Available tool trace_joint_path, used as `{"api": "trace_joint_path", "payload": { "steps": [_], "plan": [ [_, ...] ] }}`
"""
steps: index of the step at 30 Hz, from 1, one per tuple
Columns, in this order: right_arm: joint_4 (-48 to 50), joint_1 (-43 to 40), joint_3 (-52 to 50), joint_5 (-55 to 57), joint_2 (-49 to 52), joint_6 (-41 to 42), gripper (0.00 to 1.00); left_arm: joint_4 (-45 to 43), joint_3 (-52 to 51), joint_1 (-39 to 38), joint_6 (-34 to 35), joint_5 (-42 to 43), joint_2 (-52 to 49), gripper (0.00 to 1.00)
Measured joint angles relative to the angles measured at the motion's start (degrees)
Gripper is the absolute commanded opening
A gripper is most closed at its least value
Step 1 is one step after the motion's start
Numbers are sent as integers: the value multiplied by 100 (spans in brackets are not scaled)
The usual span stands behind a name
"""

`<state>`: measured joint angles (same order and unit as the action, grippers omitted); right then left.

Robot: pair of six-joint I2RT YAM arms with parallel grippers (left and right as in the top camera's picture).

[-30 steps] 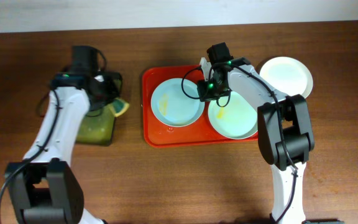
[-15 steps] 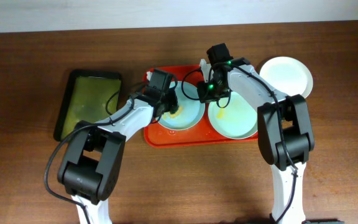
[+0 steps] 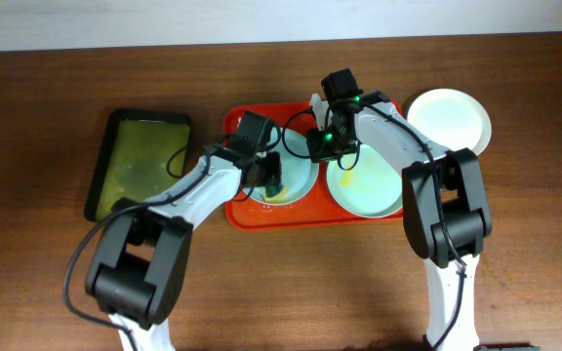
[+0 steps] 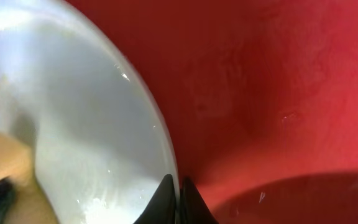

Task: Clean dirty plates on tray and stack at the side
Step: 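Scrub the light blue plate with the sponge in the left gripper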

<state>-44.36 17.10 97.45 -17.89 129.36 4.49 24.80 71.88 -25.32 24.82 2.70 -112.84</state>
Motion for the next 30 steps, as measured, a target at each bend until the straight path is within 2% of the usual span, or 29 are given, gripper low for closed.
{"api": "trace_joint_path", "payload": {
  "steps": [2, 7, 9, 11, 12, 14, 17, 19, 24, 27, 30],
  "plan": [
    [0, 0, 0, 0, 2, 2, 4, 278, 42, 7, -81, -317, -52, 0],
    [-2, 52, 0, -42, 2, 2, 4, 1078, 470, 9, -407, -2236, -42, 0],
    [4, 52, -2, -35, 2, 4, 4, 1045, 706, 116, -525, -2391, 24, 0],
    [24, 50, 0, -20, 2, 2, 4, 581, 872, 199, -586, -1766, 146, 0],
    [26, 50, -2, -17, 2, 4, 4, 166, 874, 199, -599, -857, 151, 0],
    [37, 50, -2, -11, 2, 0, 4, -256, 901, 151, -595, -138, -13, 0],
    [37, 50, -2, 2, 2, 2, 4, -535, 929, 157, -577, 232, -868, 0],
    [39, 46, -2, 2, 2, 2, 4, -485, 979, 221, -575, 229, -920, 0],
    [107, 98, -2, -28, 4, -2, 4, 424, 1106, 391, -579, -1408, -785, 0],
    [85, 125, -2, 177, 2, 20, 4, 885, 1008, 527, -579, -2702, -177, 0],
    [79, 94, 2, 332, -26, 17, 4, 1215, 1003, 743, -527, -3169, 732, 0]
  ]
}}
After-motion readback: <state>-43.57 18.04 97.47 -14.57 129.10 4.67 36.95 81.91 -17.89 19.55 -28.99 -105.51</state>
